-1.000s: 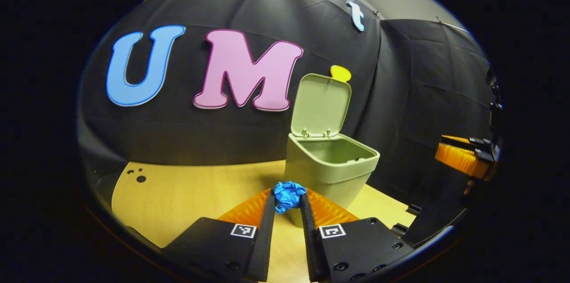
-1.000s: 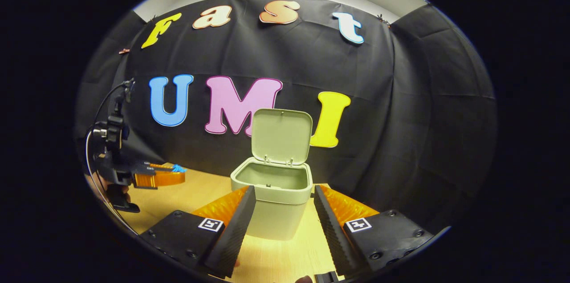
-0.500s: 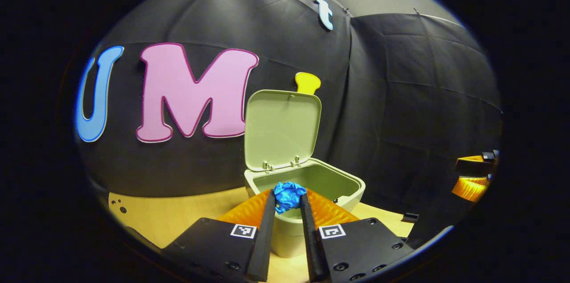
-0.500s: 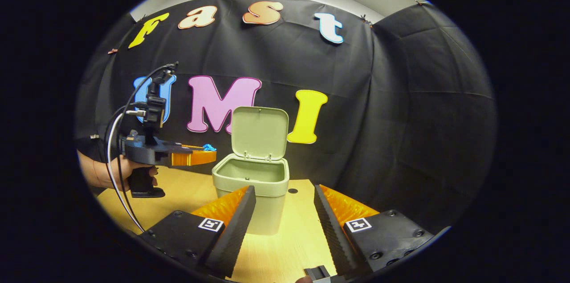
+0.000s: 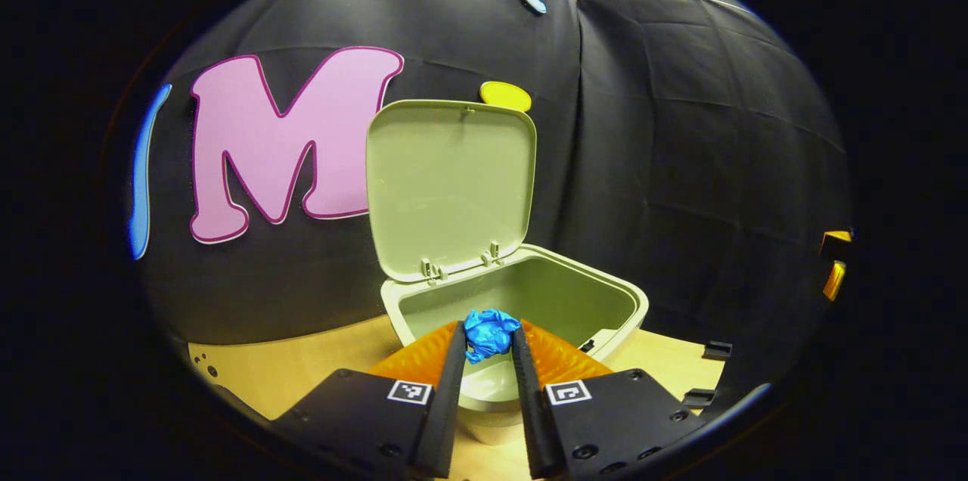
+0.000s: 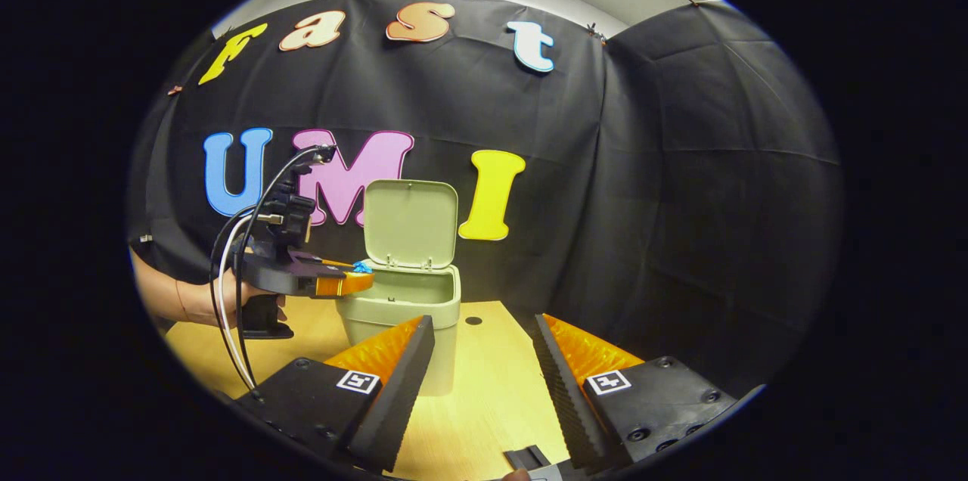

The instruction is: Press the lid of the desktop garbage bin to open it, pick up the crumpled paper on the desktop and throw it into the bin, then pick up the pop can on the desktop and drop it into the bin, and finally close the garbage bin lid.

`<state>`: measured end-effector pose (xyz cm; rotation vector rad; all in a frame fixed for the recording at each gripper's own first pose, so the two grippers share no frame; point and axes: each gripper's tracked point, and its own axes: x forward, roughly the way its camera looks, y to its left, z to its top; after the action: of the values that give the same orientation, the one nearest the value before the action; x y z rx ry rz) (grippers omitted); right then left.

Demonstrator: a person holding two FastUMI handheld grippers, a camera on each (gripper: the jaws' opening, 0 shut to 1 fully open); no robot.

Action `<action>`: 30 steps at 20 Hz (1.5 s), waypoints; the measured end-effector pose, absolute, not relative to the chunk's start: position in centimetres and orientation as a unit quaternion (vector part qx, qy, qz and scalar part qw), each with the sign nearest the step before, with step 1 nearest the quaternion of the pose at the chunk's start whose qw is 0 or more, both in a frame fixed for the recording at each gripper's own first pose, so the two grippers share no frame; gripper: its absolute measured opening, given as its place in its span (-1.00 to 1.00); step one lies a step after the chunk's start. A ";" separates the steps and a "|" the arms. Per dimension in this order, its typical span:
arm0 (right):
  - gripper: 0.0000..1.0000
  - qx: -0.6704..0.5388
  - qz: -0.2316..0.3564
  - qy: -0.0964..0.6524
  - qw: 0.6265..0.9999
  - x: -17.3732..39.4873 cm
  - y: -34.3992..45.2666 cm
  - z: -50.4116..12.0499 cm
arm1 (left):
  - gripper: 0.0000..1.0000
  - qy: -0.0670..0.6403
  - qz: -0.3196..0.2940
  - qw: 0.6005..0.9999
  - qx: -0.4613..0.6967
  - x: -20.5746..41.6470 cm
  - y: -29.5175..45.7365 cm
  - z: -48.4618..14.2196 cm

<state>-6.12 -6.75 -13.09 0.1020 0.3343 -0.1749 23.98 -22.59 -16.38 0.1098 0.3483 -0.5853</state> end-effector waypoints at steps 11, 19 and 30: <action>0.67 0.056 -0.066 0.174 0.981 -5.8 -5.1 -13.8 | 0.89 0.130 -0.271 0.953 0.036 21.8 -20.4 -13.4; 0.72 0.062 -0.026 0.168 0.984 -5.5 -2.0 -13.4 | 0.89 0.091 -0.228 0.969 0.017 15.6 -14.6 -9.7; 0.84 0.079 0.095 0.223 0.967 -7.3 5.8 -17.9 | 0.89 0.106 -0.107 0.988 -0.017 5.7 -2.5 -12.0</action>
<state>-7.31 5.80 -17.90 0.1592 0.4504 0.1919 5.71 -2.48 -12.03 -0.0344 0.2135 -0.2145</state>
